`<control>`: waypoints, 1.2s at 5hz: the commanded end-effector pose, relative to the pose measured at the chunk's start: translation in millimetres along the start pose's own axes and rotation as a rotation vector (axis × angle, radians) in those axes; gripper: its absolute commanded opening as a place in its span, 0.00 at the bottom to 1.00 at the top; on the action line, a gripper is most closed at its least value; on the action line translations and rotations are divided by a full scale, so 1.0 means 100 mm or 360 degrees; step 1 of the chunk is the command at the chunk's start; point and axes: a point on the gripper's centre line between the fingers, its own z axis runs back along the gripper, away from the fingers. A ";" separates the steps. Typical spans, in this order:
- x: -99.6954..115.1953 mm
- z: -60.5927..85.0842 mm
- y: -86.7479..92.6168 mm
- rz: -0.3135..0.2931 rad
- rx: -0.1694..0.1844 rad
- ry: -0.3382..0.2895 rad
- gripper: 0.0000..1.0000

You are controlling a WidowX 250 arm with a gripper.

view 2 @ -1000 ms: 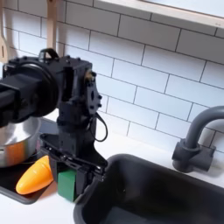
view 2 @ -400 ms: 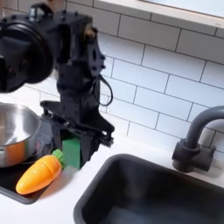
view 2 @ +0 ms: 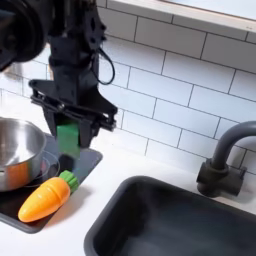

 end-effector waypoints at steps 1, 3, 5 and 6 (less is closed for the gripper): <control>0.15 0.02 0.37 0.0175 0.0117 -0.0042 0.00; 0.14 -0.13 0.70 0.0314 0.0238 -0.0025 0.00; 0.10 -0.27 1.00 0.0441 0.0335 0.0012 0.00; 0.04 -0.29 1.06 0.0474 0.0351 0.0038 0.00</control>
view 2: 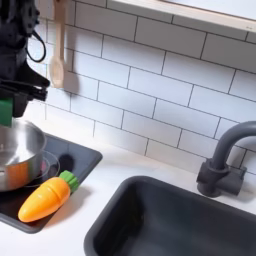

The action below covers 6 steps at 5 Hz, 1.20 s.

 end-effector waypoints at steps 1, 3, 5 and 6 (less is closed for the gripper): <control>-0.16 -0.18 0.05 0.0032 -0.0025 0.0134 0.00; -0.23 -0.22 0.08 -0.0013 -0.0021 0.0192 1.00; -0.19 -0.21 0.09 0.0014 -0.0032 0.0185 1.00; -0.09 -0.17 0.09 0.0067 -0.0099 0.0153 1.00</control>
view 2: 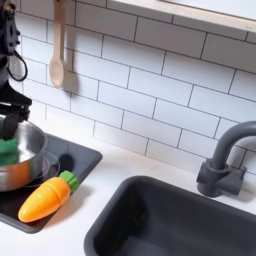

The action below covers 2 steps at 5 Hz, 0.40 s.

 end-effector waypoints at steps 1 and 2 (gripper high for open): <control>0.19 0.01 -0.05 0.0046 -0.0106 -0.0047 1.00; 0.32 -0.02 -0.08 0.0049 -0.0151 -0.0089 1.00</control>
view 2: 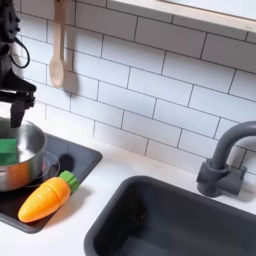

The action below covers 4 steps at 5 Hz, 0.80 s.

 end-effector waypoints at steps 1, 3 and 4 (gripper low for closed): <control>0.26 -0.06 -0.15 -0.0030 -0.0101 -0.0155 1.00; 0.37 -0.02 -0.20 -0.0049 -0.0269 -0.0350 1.00; 0.38 -0.17 -0.28 -0.0081 -0.0344 -0.0402 1.00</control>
